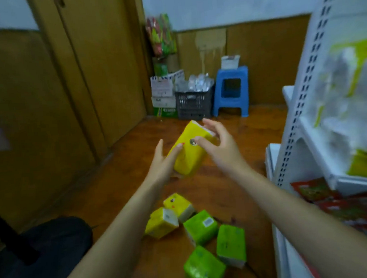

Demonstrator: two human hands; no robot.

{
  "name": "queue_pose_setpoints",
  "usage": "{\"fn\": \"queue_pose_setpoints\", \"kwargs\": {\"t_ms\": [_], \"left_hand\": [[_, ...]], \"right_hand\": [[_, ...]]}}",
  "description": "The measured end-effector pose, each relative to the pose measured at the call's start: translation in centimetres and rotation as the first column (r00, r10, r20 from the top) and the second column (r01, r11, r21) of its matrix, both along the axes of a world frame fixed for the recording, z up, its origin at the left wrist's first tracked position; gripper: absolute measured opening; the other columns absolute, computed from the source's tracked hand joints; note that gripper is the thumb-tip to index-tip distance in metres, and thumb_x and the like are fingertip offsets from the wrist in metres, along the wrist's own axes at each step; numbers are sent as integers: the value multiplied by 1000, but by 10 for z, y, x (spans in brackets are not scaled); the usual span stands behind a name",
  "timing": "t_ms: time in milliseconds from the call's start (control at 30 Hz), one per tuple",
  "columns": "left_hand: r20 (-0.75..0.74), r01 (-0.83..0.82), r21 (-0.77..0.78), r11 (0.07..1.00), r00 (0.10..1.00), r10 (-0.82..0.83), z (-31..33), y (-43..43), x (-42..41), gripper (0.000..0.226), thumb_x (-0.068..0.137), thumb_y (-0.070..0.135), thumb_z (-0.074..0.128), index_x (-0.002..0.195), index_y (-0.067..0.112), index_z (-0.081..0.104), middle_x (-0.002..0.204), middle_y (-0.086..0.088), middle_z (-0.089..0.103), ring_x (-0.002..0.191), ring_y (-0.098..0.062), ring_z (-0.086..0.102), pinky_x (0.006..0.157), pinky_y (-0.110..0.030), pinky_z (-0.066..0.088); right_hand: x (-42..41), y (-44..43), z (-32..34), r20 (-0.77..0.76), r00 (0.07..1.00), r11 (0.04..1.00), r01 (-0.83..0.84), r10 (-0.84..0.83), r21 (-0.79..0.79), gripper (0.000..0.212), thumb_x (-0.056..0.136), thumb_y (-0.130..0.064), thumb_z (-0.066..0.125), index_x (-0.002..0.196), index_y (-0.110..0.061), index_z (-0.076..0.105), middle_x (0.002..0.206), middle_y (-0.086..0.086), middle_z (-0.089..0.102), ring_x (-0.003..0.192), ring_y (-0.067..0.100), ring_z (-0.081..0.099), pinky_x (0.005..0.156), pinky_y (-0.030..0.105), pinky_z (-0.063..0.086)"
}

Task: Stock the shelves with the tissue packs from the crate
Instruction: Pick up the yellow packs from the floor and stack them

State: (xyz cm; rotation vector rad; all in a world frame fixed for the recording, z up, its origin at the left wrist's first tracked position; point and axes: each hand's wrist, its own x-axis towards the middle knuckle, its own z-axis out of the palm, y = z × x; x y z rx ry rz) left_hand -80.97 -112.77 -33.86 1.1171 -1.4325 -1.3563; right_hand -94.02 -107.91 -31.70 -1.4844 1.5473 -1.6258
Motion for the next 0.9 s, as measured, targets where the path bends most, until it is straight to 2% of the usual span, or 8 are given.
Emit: {"fn": "queue_pose_setpoints", "kwargs": {"t_ms": [200, 333, 467, 600, 667, 733, 800, 900], "left_hand": [[-121, 224, -188, 956, 961, -249, 104, 35, -67, 45, 93, 39, 52, 136, 27, 43, 123, -3, 58, 78, -9, 62, 48, -22, 49], [-168, 334, -293, 896, 904, -392, 152, 66, -112, 26, 95, 40, 48, 120, 36, 53, 110, 5, 66, 86, -13, 66, 65, -31, 54], [-123, 352, -467, 811, 883, -454, 186, 94, -154, 29, 98, 38, 41, 127, 44, 43, 107, 28, 60, 86, 11, 63, 66, -16, 53], [-82, 371, -565, 737, 863, -498, 211, 120, -199, 60, 97, 26, 48, 147, 36, 16, 135, 8, 51, 104, -1, 61, 63, -11, 52], [-79, 394, -568, 722, 848, -525, 216, 127, -219, 86, 93, 22, 55, 147, 40, -9, 149, -4, 36, 98, -11, 66, 59, -15, 54], [-41, 426, -569, 704, 840, -541, 211, 133, -233, 103, 87, 21, 64, 142, 43, -20, 146, -11, 40, 88, -14, 69, 61, -26, 58], [80, 430, -606, 669, 870, -487, 196, 135, -244, 111, 78, 27, 71, 143, 43, -17, 144, -12, 43, 97, -23, 67, 74, -44, 59], [140, 380, -635, 673, 913, -383, 180, 135, -248, 108, 75, 25, 73, 148, 34, -6, 152, -1, 27, 111, -25, 58, 86, -49, 53]], "right_hand": [[-40, 44, 102, -179, 933, 932, 263, -311, -249, 66, 83, -24, 67, 139, -9, 34, 146, 10, 20, 138, 15, 18, 97, 2, 11], [-68, 74, 153, -157, 897, 857, 324, -413, -400, 67, 80, -22, 70, 138, -15, 37, 134, 7, 20, 114, -1, 23, 88, -8, 12], [-100, 109, 190, -194, 900, 868, 290, -391, -404, 83, 82, -25, 68, 147, -28, 17, 132, -1, 27, 113, 2, 32, 95, 13, 30], [-141, 144, 213, -239, 883, 865, 285, -405, -413, 86, 83, -23, 67, 148, -27, 12, 150, -2, 28, 133, 12, 35, 107, 29, 35], [-167, 162, 222, -261, 880, 885, 291, -397, -364, 83, 85, -23, 65, 148, -30, 13, 151, -4, 28, 134, 13, 34, 107, 30, 35], [-195, 176, 223, -266, 895, 918, 284, -357, -276, 78, 86, -23, 63, 147, -32, 15, 148, -2, 32, 132, 13, 38, 105, 30, 38], [-217, 184, 213, -268, 917, 953, 266, -296, -144, 76, 87, -21, 62, 147, -32, 16, 143, 1, 38, 124, 15, 45, 101, 32, 41], [-236, 186, 188, -258, 946, 979, 203, -194, 8, 75, 87, -11, 60, 147, -29, 19, 144, 8, 38, 124, 22, 48, 100, 42, 45]]}}
